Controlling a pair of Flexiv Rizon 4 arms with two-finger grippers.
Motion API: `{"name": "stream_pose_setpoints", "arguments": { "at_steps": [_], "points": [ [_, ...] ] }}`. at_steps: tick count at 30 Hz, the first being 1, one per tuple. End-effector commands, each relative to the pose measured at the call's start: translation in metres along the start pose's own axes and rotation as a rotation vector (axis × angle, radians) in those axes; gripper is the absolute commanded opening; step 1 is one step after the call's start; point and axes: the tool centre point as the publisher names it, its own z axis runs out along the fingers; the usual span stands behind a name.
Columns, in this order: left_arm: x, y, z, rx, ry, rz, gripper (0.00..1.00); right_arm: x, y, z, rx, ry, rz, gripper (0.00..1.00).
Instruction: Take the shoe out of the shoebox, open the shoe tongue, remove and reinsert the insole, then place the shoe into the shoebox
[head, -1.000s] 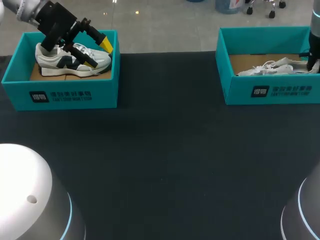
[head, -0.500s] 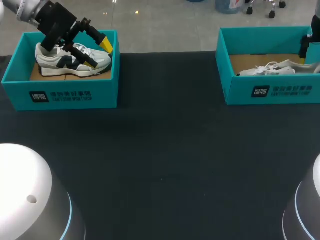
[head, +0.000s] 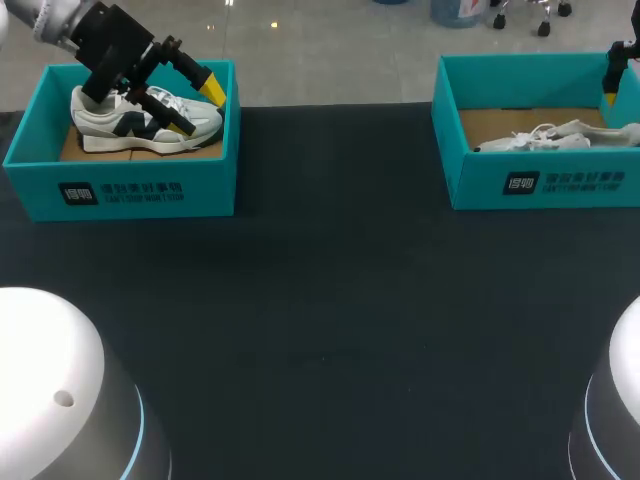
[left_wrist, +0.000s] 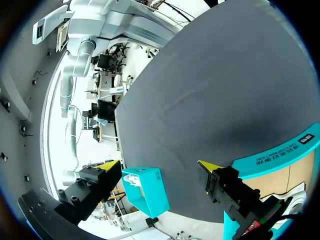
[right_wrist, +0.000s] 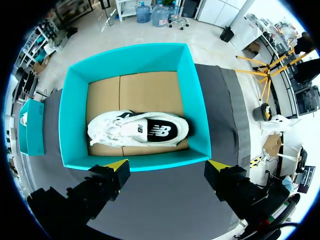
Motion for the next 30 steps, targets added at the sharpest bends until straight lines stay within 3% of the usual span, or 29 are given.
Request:
{"name": "stream_pose_setpoints", "arguments": {
  "at_steps": [1,19,30],
  "points": [
    [0.0,-0.001,-0.001,0.0,0.004,0.0,1.0,0.0,-0.013,-0.02,-0.003,0.023,-0.003,1.0],
    [0.0,-0.001,-0.001,0.0,0.004,0.0,1.0,0.0,-0.013,-0.02,-0.003,0.023,-0.003,1.0],
    [0.046,-0.004,-0.066,-0.09,0.288,-0.082,1.0,0.0,-0.013,-0.02,-0.003,0.023,-0.003,1.0]
  ]
}}
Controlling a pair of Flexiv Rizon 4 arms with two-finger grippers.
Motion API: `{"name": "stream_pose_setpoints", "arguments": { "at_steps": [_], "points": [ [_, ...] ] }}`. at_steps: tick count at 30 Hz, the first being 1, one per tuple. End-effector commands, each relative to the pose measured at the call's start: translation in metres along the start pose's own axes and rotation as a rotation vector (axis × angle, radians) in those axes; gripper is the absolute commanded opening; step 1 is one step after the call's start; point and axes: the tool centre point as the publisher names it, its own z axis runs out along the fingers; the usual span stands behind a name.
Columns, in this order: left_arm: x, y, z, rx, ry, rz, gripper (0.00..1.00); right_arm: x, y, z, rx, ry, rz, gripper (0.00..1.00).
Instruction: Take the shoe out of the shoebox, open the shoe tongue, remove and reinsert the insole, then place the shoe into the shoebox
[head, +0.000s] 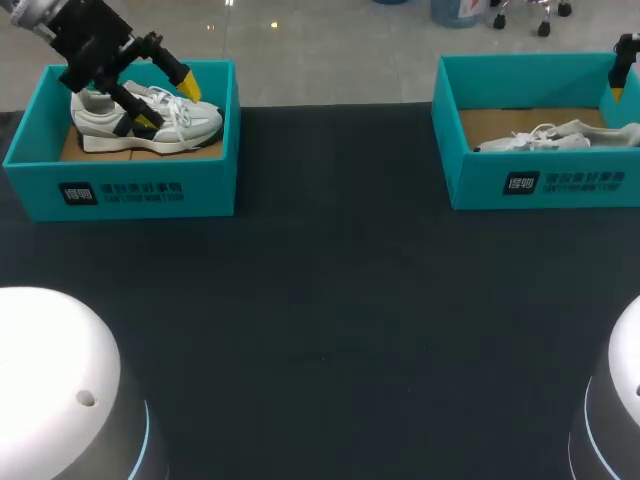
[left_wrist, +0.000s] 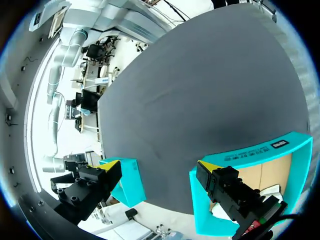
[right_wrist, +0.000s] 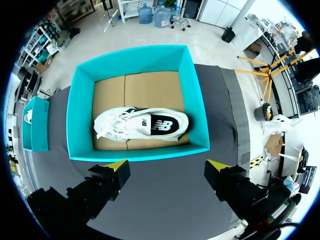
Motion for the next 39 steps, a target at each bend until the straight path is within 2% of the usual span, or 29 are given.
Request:
{"name": "stream_pose_setpoints", "arguments": {
  "at_steps": [1,5,8,14,31,35,38,39],
  "points": [
    [0.016,-0.006,-0.027,-0.031,0.118,-0.016,1.0,0.0,0.0,0.0,0.001,-0.001,0.0,1.0],
    [0.039,0.0,-0.049,-0.055,0.247,-0.032,1.0,0.0,0.0,0.0,0.001,-0.001,0.0,1.0],
    [0.059,0.008,-0.067,-0.075,0.388,-0.064,1.0,0.0,0.0,0.0,0.001,-0.001,0.0,1.0],
    [0.087,0.016,-0.086,-0.085,0.596,-0.1,1.0,0.0,0.0,0.0,0.001,-0.001,0.0,1.0],
    [0.09,0.016,-0.087,-0.084,0.605,-0.113,1.0,0.0,0.0,0.0,0.001,-0.001,0.0,1.0],
    [0.118,0.02,-0.096,-0.107,0.685,-0.138,1.0,0.0,0.0,0.0,0.001,-0.001,0.0,1.0],
    [0.143,0.028,-0.106,-0.114,0.785,-0.122,1.0,0.0,0.0,0.0,0.001,-0.001,0.0,1.0],
    [0.15,0.03,-0.109,-0.104,0.777,-0.119,1.0,0.0,0.0,0.0,0.001,-0.001,0.0,1.0]
  ]
}}
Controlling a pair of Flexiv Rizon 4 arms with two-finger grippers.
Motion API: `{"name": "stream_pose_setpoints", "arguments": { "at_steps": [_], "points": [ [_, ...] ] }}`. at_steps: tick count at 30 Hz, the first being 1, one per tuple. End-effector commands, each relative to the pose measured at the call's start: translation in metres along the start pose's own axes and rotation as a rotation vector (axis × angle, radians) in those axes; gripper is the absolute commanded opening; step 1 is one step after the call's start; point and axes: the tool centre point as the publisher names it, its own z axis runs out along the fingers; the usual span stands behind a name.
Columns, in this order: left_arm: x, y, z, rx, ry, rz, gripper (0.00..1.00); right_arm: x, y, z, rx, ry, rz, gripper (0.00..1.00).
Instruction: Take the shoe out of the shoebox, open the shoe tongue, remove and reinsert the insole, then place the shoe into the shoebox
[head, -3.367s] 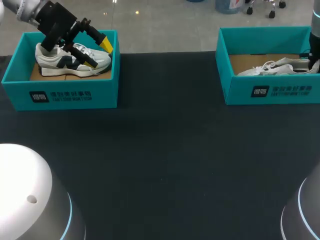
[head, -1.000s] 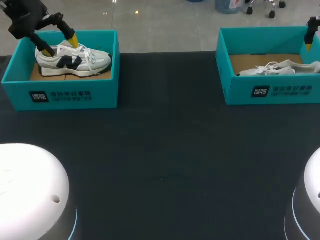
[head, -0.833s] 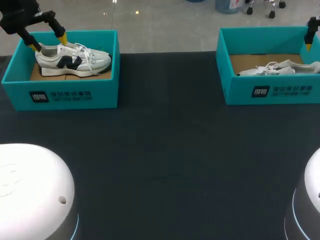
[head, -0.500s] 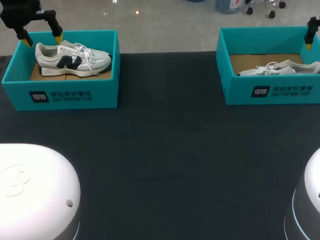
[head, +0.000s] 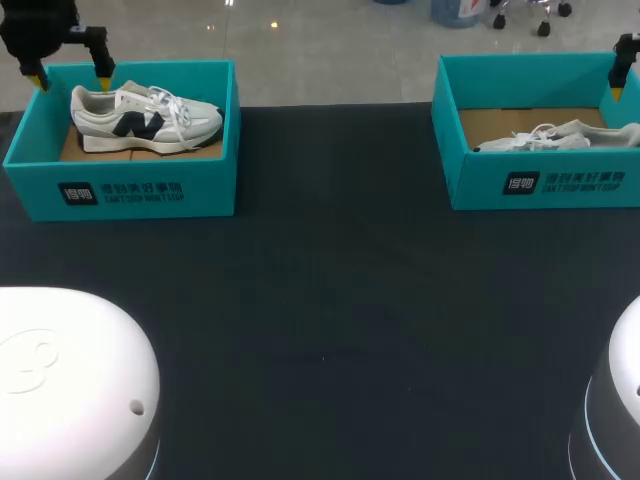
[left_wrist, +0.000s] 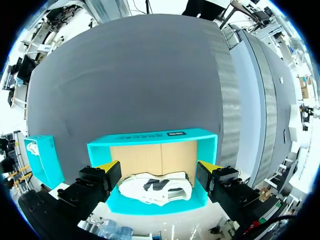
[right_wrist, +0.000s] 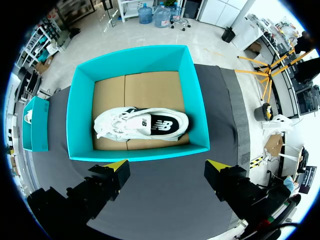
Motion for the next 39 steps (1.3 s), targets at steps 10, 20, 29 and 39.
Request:
{"name": "stream_pose_setpoints", "arguments": {
  "at_steps": [10,20,29,39],
  "points": [
    [0.07,0.061,0.055,0.003,0.079,0.003,1.0,0.0,0.0,0.0,0.001,0.0,0.0,1.0],
    [0.085,0.102,0.088,-0.022,0.118,-0.056,1.0,0.0,0.0,0.0,0.001,0.0,0.0,1.0],
    [0.091,0.121,0.098,-0.034,0.143,-0.125,1.0,0.0,0.0,0.0,0.001,0.0,0.0,1.0],
    [0.091,0.121,0.098,-0.034,0.143,-0.125,1.0,0.0,0.0,0.0,0.001,0.0,0.0,1.0]
  ]
}}
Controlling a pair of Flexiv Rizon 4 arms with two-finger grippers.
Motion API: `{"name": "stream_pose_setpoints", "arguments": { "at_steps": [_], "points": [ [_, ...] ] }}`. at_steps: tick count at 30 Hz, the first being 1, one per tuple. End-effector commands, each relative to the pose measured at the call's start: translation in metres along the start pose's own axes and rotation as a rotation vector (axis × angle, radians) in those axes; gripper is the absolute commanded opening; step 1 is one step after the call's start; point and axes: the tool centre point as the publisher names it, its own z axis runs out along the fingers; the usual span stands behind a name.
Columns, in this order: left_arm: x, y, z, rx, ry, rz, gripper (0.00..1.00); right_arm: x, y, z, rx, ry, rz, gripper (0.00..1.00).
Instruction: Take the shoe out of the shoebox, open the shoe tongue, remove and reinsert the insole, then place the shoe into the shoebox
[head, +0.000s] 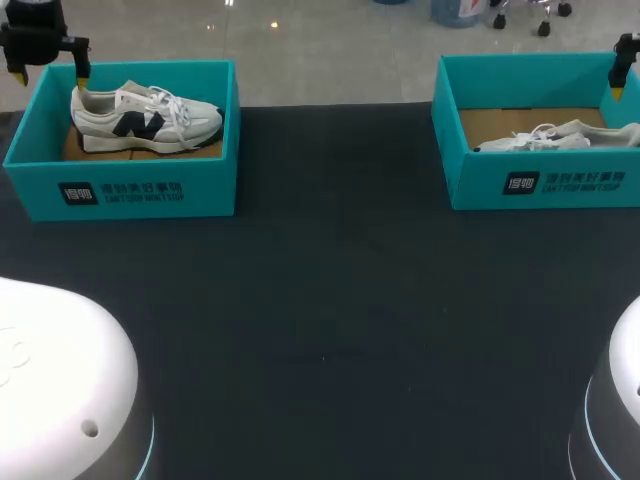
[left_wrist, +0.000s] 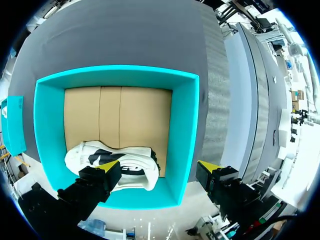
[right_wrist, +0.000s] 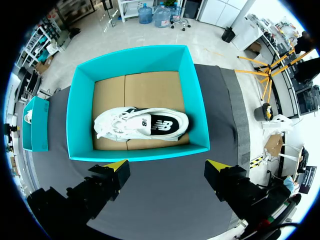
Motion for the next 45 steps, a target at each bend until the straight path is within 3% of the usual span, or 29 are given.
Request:
{"name": "stream_pose_setpoints", "arguments": {
  "at_steps": [1,8,11,14,26,39,40,41,43,45],
  "points": [
    [0.0,0.0,0.0,-0.001,0.002,0.001,1.0,0.0,0.0,0.0,0.001,0.0,0.0,1.0],
    [0.013,0.017,0.008,-0.01,0.012,-0.017,1.0,0.0,0.0,0.0,0.001,0.0,0.0,1.0],
    [0.022,0.031,0.017,0.001,-0.121,0.023,1.0,0.0,0.0,0.0,0.001,0.0,0.0,1.0],
    [0.025,0.041,0.027,0.024,-0.154,0.033,1.0,0.0,0.0,0.0,0.001,0.0,0.0,1.0],
    [0.008,0.057,0.041,0.017,-0.106,0.049,1.0,0.0,0.0,0.0,0.001,0.0,0.0,1.0],
    [-0.001,0.059,0.058,0.015,-0.121,0.099,1.0,0.0,0.0,0.0,0.001,0.0,0.0,1.0],
    [-0.002,0.059,0.06,0.014,-0.121,0.103,0.99,0.0,0.0,0.0,0.001,0.0,0.0,1.0],
    [-0.003,0.06,0.062,0.016,-0.121,0.108,0.89,0.0,0.0,0.0,0.001,0.0,0.0,1.0],
    [-0.005,0.062,0.066,0.028,-0.116,0.108,0.79,0.0,0.0,0.0,0.001,0.0,0.0,1.0],
    [-0.007,0.062,0.069,0.038,-0.124,0.112,0.75,0.0,0.0,0.0,0.001,0.0,0.0,1.0]
  ]
}}
